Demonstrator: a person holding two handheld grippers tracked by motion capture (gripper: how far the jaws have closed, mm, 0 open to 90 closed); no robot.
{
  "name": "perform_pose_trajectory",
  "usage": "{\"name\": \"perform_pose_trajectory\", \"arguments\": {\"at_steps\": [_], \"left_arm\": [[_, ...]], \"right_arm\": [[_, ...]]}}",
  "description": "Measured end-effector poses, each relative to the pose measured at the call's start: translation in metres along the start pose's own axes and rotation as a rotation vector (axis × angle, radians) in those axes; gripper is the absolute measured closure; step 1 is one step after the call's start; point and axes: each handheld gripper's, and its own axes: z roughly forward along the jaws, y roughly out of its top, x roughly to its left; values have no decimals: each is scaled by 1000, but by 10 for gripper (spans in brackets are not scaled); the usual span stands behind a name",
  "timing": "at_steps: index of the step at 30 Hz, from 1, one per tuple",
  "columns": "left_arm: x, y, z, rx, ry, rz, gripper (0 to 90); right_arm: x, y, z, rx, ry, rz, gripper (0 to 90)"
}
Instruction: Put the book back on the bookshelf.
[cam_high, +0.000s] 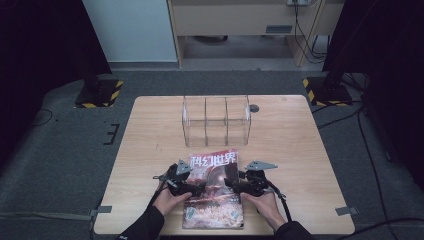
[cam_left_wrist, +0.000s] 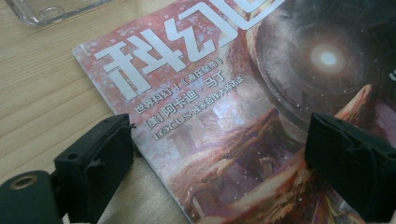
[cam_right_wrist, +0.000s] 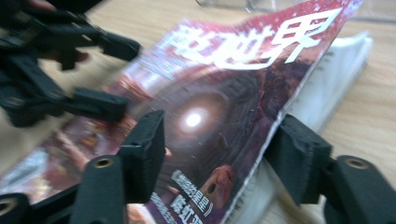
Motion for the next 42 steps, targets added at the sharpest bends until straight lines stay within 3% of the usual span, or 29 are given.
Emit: {"name": "perform_pose_trajectory", "arguments": {"at_steps": [4, 8, 11, 12, 18, 20, 24, 26, 30, 33, 35, 37, 40, 42], "left_arm": [[0, 0, 0, 0, -3, 2, 70], [0, 0, 0, 0, -4, 1, 70], [1, 0, 0, 0, -5, 4, 70], [1, 0, 0, 0, -6, 4, 70], [1, 0, 0, 1, -7, 5, 70], [1, 0, 0, 1, -8, 6, 71], [1, 0, 0, 1, -7, 7, 70], [1, 0, 0, 2, -7, 8, 70], [1, 0, 0, 2, -7, 8, 70], [1, 0, 0, 2, -6, 8, 70], [1, 0, 0, 2, -7, 8, 70], [1, 0, 0, 2, -7, 8, 70], [1, 0, 0, 2, -6, 8, 70], [1, 0, 0, 1, -7, 8, 70]], "right_arm": [[2, 3, -1, -23, 37, -16, 429], [1, -1, 4, 32, 10, -25, 376], [0, 0, 2, 9, 19, -28, 362], [1, 3, -1, -37, 27, -51, 356], [-7, 2, -1, 20, -83, -48, 310], [-12, -1, 1, 54, -130, -15, 269], [-13, -1, 2, 48, -112, -8, 263], [-11, -1, 4, 58, -73, 8, 262], [-8, -1, 5, 59, -71, -14, 268], [-9, 0, 0, 16, -47, 5, 300], [-8, 5, -6, -43, 3, 21, 331], [-5, 7, -7, -61, 13, 3, 330], [-5, 5, -4, -26, -24, -24, 309], [-9, 1, -1, 27, -49, -7, 315]]}}
